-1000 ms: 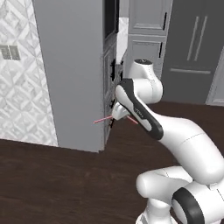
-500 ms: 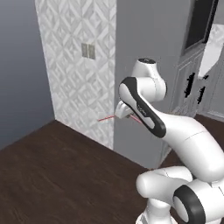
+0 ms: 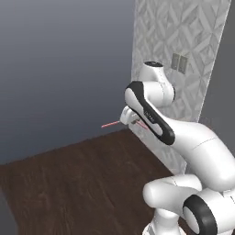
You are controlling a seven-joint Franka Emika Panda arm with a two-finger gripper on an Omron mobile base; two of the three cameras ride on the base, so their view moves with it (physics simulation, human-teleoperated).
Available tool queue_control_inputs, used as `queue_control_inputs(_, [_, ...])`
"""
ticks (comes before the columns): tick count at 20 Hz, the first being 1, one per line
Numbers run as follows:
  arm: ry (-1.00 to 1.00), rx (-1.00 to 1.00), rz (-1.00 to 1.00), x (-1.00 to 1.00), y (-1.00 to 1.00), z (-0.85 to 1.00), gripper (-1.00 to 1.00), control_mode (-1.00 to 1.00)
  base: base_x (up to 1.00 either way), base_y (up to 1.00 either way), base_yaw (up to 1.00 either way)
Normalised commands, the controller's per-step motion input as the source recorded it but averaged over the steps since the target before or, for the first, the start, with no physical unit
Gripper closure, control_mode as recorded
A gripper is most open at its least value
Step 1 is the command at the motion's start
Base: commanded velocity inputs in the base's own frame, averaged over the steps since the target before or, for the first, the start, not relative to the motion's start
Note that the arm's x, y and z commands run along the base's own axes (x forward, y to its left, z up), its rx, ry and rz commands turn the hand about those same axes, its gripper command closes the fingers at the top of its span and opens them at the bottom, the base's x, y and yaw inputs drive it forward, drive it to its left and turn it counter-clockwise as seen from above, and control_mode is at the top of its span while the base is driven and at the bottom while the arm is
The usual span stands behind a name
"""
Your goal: Take a straw from the drawer in front and place it inside the glass cup on the dining counter.
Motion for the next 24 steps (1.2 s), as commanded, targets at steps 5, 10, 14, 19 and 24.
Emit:
queue_control_inputs(5, [0.00, 0.00, 0.00, 0.00, 0.00, 0.00, 1.00, 1.00, 1.00, -0.13, 0.64])
queue_control_inputs(10, [0.00, 0.00, 0.00, 0.00, 0.00, 0.00, 1.00, 1.00, 1.00, -0.23, 0.57])
queue_control_inputs(14, [0.00, 0.00, 0.00, 0.00, 0.00, 0.00, 1.00, 1.00, 1.00, -0.44, 0.50])
queue_control_inputs(19, [0.00, 0.00, 0.00, 0.00, 0.00, 0.00, 1.00, 1.00, 1.00, -0.61, 0.45])
queue_control_inputs(24, [0.00, 0.00, 0.00, 0.00, 0.00, 0.00, 1.00, 1.00, 1.00, -0.42, 0.59])
